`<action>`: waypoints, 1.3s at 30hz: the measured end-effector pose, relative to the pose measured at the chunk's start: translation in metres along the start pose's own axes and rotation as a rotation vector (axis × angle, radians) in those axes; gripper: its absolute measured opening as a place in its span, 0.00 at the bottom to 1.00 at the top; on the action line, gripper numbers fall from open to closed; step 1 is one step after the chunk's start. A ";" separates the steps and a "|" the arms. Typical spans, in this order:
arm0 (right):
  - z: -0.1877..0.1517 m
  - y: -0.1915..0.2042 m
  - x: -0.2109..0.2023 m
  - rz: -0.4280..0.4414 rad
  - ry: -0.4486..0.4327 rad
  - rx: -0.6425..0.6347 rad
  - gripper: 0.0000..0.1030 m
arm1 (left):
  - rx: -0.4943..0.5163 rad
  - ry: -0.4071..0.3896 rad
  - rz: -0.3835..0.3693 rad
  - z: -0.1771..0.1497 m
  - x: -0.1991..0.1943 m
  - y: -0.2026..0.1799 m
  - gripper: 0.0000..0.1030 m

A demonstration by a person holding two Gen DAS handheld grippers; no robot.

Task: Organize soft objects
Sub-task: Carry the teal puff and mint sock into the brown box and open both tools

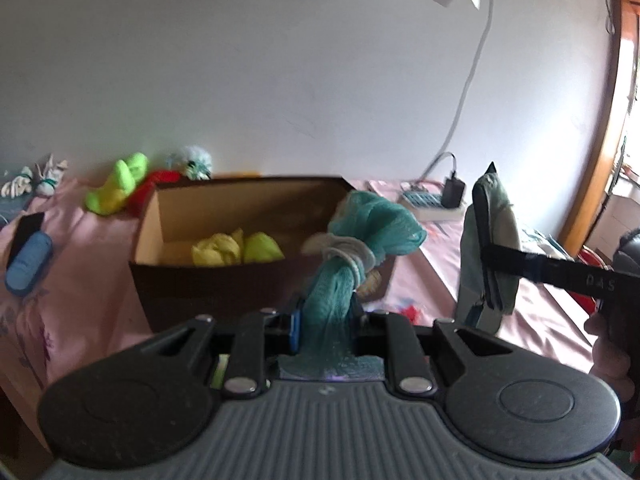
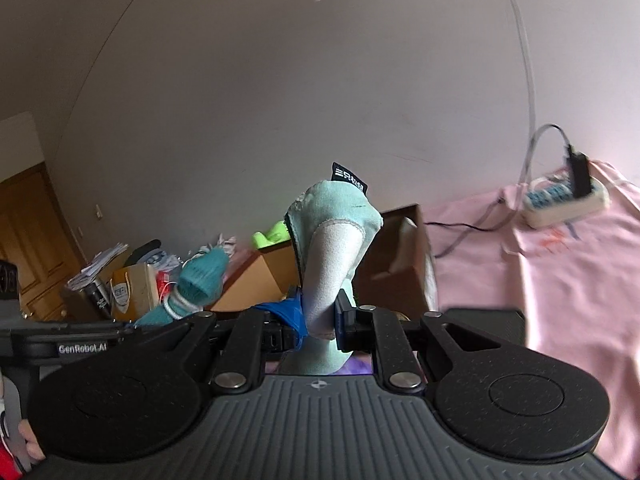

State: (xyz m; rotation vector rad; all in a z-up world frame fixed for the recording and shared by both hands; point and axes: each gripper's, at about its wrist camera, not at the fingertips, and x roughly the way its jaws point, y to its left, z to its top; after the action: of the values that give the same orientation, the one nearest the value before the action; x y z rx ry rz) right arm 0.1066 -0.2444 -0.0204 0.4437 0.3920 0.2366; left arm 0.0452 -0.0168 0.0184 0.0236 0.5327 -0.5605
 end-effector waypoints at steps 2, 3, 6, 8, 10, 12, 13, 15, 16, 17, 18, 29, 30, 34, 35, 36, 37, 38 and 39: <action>0.010 0.001 0.014 0.015 0.010 0.003 0.00 | -0.010 -0.013 0.012 0.011 0.004 0.008 0.18; 0.015 0.001 0.022 0.023 0.018 0.010 0.00 | -0.014 -0.017 0.019 0.016 0.006 0.012 0.18; 0.028 0.000 0.042 0.042 0.032 0.023 0.00 | -0.018 -0.028 0.042 0.033 0.018 0.024 0.18; 0.037 -0.001 0.059 0.045 0.052 0.029 0.00 | -0.020 -0.033 0.059 0.043 0.027 0.031 0.18; 0.044 -0.002 0.076 0.047 0.075 0.032 0.00 | -0.024 -0.030 0.073 0.053 0.038 0.039 0.18; 0.051 -0.002 0.094 0.046 0.104 0.036 0.00 | -0.031 -0.020 0.095 0.062 0.052 0.048 0.18; 0.053 -0.003 0.100 0.045 0.117 0.038 0.00 | -0.035 -0.013 0.106 0.066 0.059 0.053 0.18; 0.057 -0.005 0.120 0.034 0.158 0.042 0.00 | -0.043 0.004 0.131 0.071 0.073 0.063 0.18; 0.058 -0.006 0.129 0.025 0.183 0.046 0.00 | -0.048 0.015 0.147 0.073 0.081 0.070 0.18; 0.058 -0.006 0.138 0.017 0.207 0.049 0.00 | -0.053 0.026 0.162 0.075 0.089 0.076 0.18; 0.057 -0.006 0.147 0.007 0.234 0.051 0.00 | -0.061 0.036 0.174 0.075 0.094 0.081 0.18; 0.046 -0.008 0.222 -0.128 0.415 -0.017 0.00 | -0.105 0.186 0.268 0.075 0.174 0.127 0.19; 0.044 -0.009 0.227 -0.143 0.429 -0.017 0.00 | -0.107 0.200 0.275 0.073 0.180 0.130 0.19; 0.040 -0.017 0.241 -0.178 0.471 0.006 0.05 | -0.111 0.233 0.297 0.069 0.195 0.136 0.28; 0.039 -0.018 0.241 -0.185 0.471 0.007 0.05 | -0.112 0.237 0.303 0.068 0.197 0.137 0.33; 0.039 -0.020 0.241 -0.187 0.470 0.012 0.05 | -0.111 0.237 0.312 0.066 0.198 0.138 0.34; 0.039 -0.020 0.241 -0.188 0.471 0.018 0.05 | -0.110 0.236 0.318 0.066 0.199 0.139 0.35; 0.040 -0.022 0.240 -0.185 0.470 0.029 0.05 | -0.107 0.236 0.322 0.065 0.199 0.140 0.37; 0.040 -0.023 0.237 -0.178 0.467 0.043 0.05 | -0.101 0.231 0.324 0.064 0.198 0.139 0.40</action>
State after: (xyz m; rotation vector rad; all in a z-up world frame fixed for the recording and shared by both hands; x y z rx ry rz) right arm 0.3392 -0.2072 -0.0720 0.3910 0.8909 0.1570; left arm 0.2892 -0.0082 -0.0395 0.0784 0.7647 -0.2144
